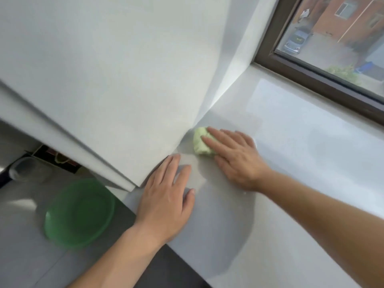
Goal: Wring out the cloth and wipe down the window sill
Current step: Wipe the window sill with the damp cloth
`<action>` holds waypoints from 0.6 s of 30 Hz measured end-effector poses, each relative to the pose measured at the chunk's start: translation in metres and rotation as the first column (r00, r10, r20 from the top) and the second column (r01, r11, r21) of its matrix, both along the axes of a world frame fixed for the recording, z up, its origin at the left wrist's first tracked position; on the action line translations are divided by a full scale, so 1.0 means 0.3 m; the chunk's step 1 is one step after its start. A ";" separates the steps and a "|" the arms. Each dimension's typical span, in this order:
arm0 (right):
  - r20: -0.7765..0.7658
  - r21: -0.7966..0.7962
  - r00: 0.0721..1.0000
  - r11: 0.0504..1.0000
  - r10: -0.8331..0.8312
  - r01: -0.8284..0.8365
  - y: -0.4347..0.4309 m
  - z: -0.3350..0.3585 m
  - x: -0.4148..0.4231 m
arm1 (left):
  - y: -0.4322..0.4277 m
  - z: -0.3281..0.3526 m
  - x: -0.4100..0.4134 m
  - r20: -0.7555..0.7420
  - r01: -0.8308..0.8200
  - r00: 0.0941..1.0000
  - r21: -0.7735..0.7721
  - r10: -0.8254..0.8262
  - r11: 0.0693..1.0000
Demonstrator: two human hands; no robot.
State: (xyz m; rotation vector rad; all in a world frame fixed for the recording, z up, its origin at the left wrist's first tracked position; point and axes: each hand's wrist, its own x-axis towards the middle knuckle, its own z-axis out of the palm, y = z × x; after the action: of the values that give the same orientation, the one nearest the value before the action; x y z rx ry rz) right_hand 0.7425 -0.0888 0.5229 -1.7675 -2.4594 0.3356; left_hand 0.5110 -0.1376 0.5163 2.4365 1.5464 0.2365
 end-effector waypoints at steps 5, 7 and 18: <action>-0.072 -0.020 0.845 0.848 -0.530 0.530 0.219 0.004 0.005 | -0.034 -0.013 -0.032 0.016 -0.016 1.000 0.030 0.016 0.999; -0.041 0.000 0.863 0.864 -0.503 0.503 0.176 -0.003 -0.102 | -0.036 -0.011 -0.034 0.048 -0.035 0.998 0.043 0.033 0.998; -0.012 0.007 0.876 0.876 -0.482 0.482 -0.016 0.007 0.028 | -0.118 -0.024 -0.072 0.182 -0.115 0.978 0.061 0.102 0.991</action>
State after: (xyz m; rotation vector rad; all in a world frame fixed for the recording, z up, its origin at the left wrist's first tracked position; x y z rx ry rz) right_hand 0.7510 -0.0937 0.5250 -2.2766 -1.9055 0.2804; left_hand 0.4894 -0.1730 0.5090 2.3118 1.6182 0.5240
